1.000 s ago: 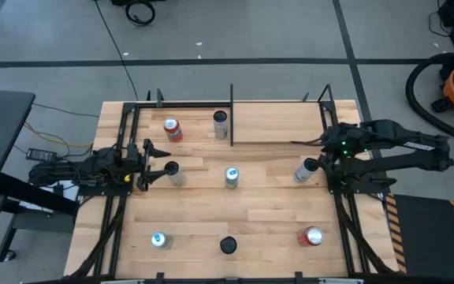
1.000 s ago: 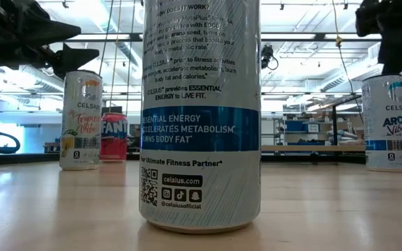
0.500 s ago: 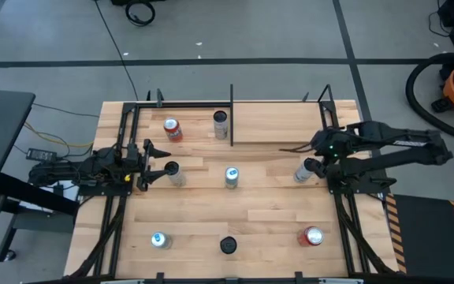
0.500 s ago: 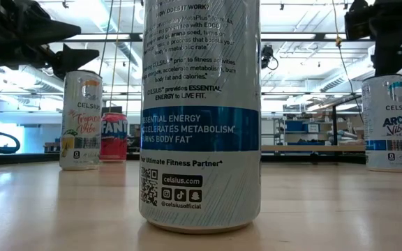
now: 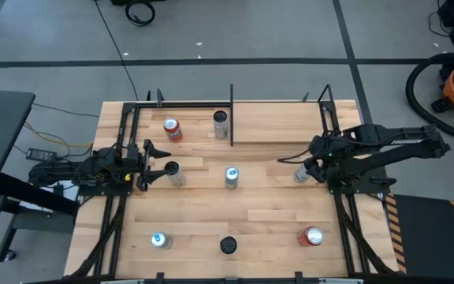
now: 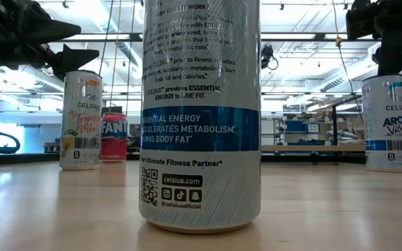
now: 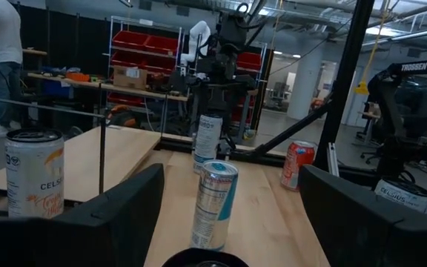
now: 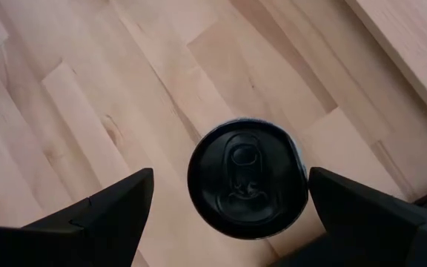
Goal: Place canned beverage on shelf
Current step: Put the white blue right soda can on the shelf
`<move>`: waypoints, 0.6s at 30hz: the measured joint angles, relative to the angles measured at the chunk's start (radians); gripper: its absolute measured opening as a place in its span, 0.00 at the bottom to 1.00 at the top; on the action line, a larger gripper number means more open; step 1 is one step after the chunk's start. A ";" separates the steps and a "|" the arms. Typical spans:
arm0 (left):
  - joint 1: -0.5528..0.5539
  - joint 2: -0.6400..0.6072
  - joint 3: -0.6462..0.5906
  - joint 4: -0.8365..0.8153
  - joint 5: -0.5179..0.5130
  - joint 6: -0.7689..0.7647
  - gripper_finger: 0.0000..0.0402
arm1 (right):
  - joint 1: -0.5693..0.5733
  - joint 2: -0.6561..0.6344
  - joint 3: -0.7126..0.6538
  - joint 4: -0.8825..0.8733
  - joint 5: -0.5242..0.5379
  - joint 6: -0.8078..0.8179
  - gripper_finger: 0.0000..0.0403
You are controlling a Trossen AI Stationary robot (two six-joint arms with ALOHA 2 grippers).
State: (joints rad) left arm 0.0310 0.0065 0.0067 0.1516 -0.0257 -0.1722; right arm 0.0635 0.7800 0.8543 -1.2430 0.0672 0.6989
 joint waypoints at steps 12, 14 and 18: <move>0.000 0.000 0.000 -0.036 0.000 0.001 0.78 | 0.001 0.070 0.000 -0.008 0.010 0.017 0.91; 0.000 0.000 0.000 -0.037 0.000 0.001 0.78 | 0.001 0.088 0.000 -0.023 0.011 0.017 0.91; 0.000 0.000 0.000 -0.037 0.000 0.002 0.78 | 0.001 0.121 0.000 -0.046 0.021 0.017 0.89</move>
State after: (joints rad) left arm 0.0307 0.0063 0.0063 0.1150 -0.0254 -0.1707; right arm 0.0647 0.9009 0.8543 -1.2886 0.0879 0.7158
